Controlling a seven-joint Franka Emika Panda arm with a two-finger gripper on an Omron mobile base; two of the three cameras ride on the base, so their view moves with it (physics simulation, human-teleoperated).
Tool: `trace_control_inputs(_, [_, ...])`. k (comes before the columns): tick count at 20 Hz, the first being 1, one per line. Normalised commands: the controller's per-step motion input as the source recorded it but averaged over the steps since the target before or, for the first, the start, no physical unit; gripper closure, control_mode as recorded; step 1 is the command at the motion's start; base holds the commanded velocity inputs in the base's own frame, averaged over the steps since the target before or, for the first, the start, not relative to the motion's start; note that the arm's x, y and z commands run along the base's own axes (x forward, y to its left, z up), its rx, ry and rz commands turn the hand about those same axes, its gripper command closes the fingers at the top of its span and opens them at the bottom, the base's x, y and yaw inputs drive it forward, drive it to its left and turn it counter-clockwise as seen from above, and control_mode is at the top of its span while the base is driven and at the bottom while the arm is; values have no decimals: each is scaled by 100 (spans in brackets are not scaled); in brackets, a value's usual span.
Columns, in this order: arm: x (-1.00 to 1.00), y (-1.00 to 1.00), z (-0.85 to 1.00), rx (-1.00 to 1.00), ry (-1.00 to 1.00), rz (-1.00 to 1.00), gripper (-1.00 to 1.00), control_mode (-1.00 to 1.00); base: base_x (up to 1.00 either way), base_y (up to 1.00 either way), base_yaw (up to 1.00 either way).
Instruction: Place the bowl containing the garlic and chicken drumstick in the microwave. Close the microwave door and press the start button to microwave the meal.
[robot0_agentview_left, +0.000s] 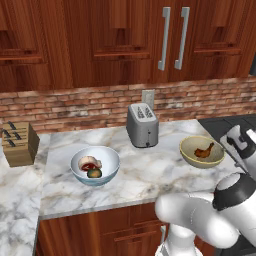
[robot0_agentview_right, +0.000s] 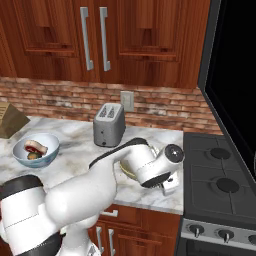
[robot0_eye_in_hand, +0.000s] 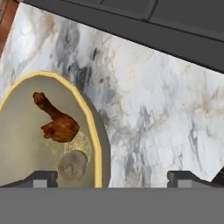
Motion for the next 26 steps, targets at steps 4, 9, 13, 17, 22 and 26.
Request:
trace_control_inputs(4, [19, 0, -36, 6, 0, 0, -100, -100, 0, 0, 0])
trace_control_inputs(9, [21, 0, -41, 0, 0, 0, -100, -100, 0, 0, 0])
trace_control_inputs(13, [24, 1, -28, 0, 4, 0, -100, -100, 0, 0, 0])
trace_control_inputs(17, [20, 7, -16, 0, 4, 0, -100, -100, 0, 0, 0])
trace_control_inputs(22, [16, 6, -12, 0, 3, 0, -100, -100, 0, 0, 0])
trace_control_inputs(26, [12, 0, -16, 0, 1, 0, -100, -100, 0, 0, 0])
